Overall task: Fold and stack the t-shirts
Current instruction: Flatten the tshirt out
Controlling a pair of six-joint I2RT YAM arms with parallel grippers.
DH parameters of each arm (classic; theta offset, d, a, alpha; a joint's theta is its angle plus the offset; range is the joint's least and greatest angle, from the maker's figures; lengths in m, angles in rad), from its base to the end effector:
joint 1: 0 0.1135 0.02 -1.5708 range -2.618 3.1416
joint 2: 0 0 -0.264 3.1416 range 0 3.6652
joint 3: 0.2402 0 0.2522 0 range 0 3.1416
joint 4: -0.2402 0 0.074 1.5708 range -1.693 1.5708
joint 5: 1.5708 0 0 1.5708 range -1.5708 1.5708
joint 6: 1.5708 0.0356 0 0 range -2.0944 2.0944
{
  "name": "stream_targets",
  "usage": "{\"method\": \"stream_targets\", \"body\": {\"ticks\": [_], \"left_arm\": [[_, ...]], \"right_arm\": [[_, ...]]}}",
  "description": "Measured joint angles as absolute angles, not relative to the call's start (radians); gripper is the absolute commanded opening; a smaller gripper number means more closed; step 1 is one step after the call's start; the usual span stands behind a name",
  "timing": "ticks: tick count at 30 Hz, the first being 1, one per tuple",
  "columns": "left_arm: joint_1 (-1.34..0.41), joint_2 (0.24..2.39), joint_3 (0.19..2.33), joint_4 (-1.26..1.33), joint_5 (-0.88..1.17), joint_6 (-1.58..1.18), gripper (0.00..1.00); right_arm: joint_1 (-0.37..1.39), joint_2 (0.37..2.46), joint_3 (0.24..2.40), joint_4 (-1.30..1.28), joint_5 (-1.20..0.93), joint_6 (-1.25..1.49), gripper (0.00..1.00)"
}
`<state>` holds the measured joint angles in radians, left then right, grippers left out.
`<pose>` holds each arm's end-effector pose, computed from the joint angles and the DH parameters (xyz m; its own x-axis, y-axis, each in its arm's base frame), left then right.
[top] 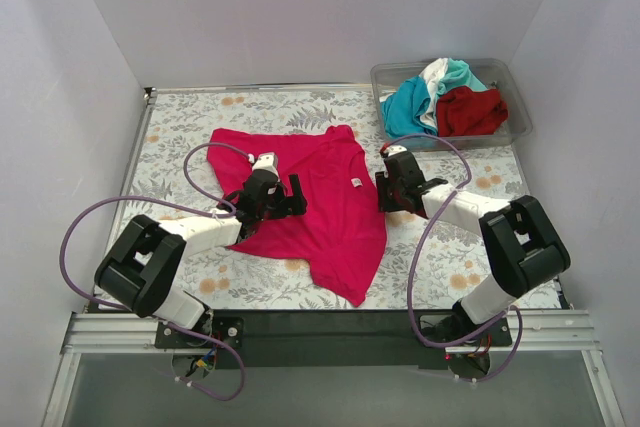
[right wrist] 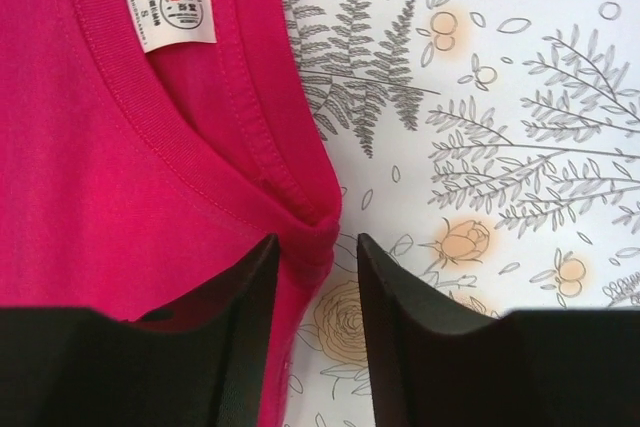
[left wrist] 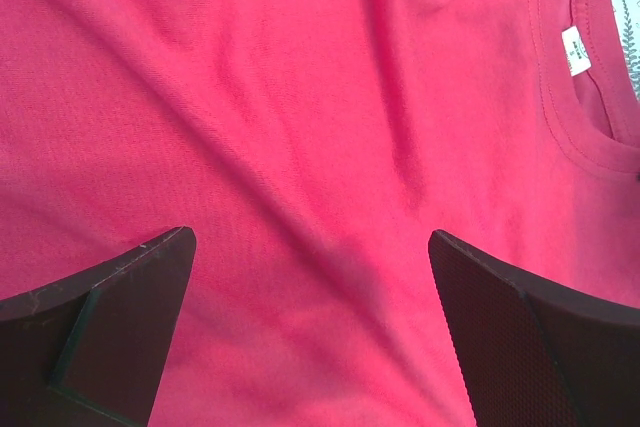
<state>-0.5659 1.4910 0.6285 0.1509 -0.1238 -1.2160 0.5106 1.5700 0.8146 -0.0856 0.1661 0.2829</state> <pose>0.2443 -0.1500 0.1583 -0.6164 -0.7108 -0.3387 -0.3595 0.6368 -0.6821 0.2751 0.1473 0.1719 -0.7321 -0.0945 -0.6746 -0.1889 0.9796 0.0678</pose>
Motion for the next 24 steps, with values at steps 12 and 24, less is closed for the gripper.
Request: {"method": "stream_targets", "body": {"ticks": [12, 24], "left_arm": [[-0.565, 1.478, 0.616, 0.151, -0.124, -1.216, 0.96], [-0.565, 1.486, 0.616, 0.163, -0.114, -1.229, 0.96]], "right_arm": [[0.5, 1.607, 0.818, -0.061, 0.118, 0.282, 0.01], [0.498, 1.369, 0.715, -0.242, 0.185, 0.331, 0.01]]}}
